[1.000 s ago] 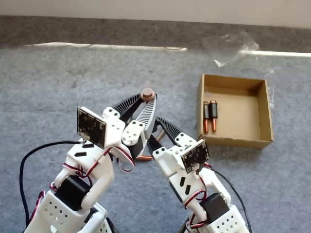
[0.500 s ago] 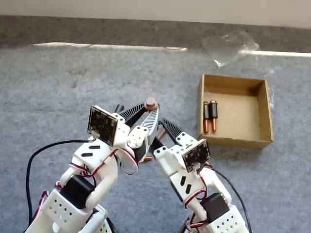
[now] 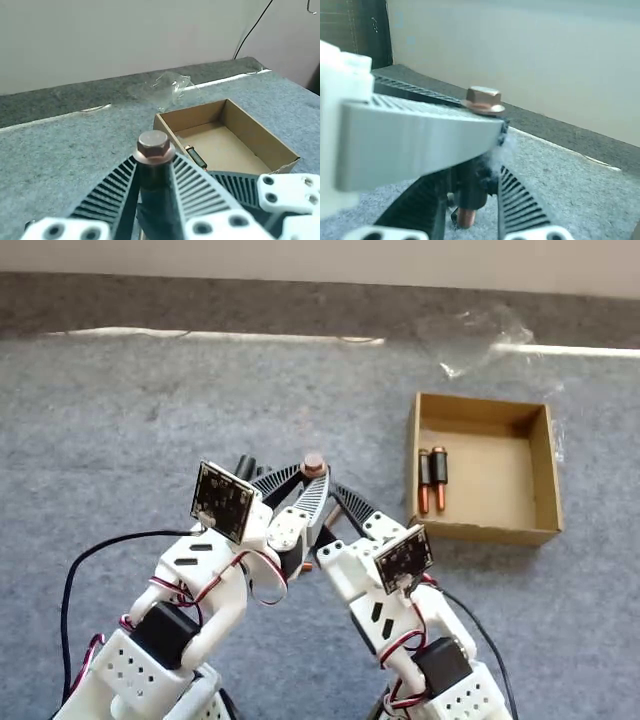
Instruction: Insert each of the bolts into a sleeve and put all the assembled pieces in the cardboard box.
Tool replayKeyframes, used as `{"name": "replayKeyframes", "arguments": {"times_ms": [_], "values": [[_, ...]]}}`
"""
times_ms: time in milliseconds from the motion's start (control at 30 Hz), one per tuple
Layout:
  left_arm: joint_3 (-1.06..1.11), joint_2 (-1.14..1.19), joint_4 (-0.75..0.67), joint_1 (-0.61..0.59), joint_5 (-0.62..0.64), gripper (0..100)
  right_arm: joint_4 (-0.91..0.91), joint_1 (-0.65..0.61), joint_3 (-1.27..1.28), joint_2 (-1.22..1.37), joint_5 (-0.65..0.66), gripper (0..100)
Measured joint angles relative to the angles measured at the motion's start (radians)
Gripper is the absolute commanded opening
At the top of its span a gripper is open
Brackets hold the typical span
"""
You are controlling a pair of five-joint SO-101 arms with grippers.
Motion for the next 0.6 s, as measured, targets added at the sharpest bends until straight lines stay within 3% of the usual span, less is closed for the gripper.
{"name": "replayKeyframes", "arguments": {"times_ms": [167, 400, 600], "values": [[0.000, 0.000, 0.000, -0.003, 0.000, 2, 0.000, 0.000, 0.000, 0.000, 0.000, 0.3], [0.006, 0.000, 0.000, -0.012, -0.002, 25, 0.000, 0.005, 0.000, 0.000, 0.002, 0.3], [0.008, 0.000, 0.000, -0.011, -0.002, 26, 0.000, 0.012, 0.000, 0.000, 0.002, 0.3]]}}
